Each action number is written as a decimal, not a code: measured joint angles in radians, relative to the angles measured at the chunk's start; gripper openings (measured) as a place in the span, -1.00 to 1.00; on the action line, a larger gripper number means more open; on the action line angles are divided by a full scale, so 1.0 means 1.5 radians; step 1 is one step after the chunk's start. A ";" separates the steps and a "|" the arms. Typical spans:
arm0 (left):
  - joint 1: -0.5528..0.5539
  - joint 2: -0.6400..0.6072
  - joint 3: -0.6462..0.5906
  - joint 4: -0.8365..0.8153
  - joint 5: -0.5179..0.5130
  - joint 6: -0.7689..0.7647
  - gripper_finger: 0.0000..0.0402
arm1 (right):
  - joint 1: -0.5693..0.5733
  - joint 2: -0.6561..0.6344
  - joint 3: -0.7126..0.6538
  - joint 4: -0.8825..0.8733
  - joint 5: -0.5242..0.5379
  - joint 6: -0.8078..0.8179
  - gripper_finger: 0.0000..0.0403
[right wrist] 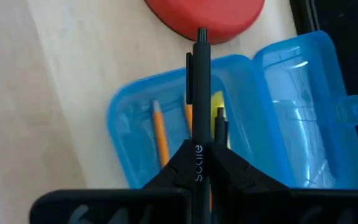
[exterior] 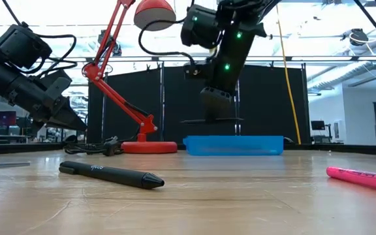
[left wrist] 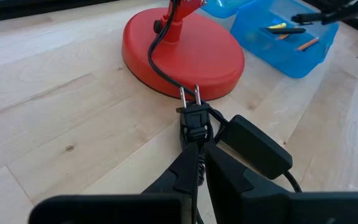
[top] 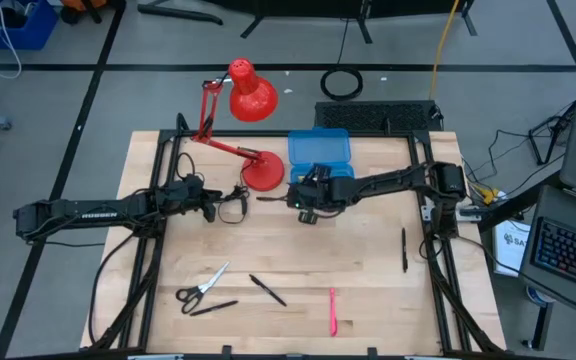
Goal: Pick & place school supplies into a supply box
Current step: Put the black pen into the blue supply box
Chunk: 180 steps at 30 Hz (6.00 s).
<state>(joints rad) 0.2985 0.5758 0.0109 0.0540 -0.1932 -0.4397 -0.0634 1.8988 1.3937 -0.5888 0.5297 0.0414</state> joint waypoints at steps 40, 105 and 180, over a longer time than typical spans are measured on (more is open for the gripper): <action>0.000 0.000 0.000 0.000 0.000 -0.002 -0.85 | -0.081 0.000 0.000 -0.023 -0.128 0.046 -0.78; 0.000 0.000 0.000 -0.001 0.007 -0.002 -0.85 | 0.189 -0.091 -0.001 -0.447 -0.036 0.630 -0.64; 0.000 0.000 0.000 0.019 -0.024 -0.027 -0.85 | 0.547 -0.292 -0.400 -0.354 -0.288 1.453 -0.64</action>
<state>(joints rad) 0.2986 0.5759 0.0105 0.0830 -0.2290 -0.4808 0.7578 1.4610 0.7932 -1.1203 0.0976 2.2216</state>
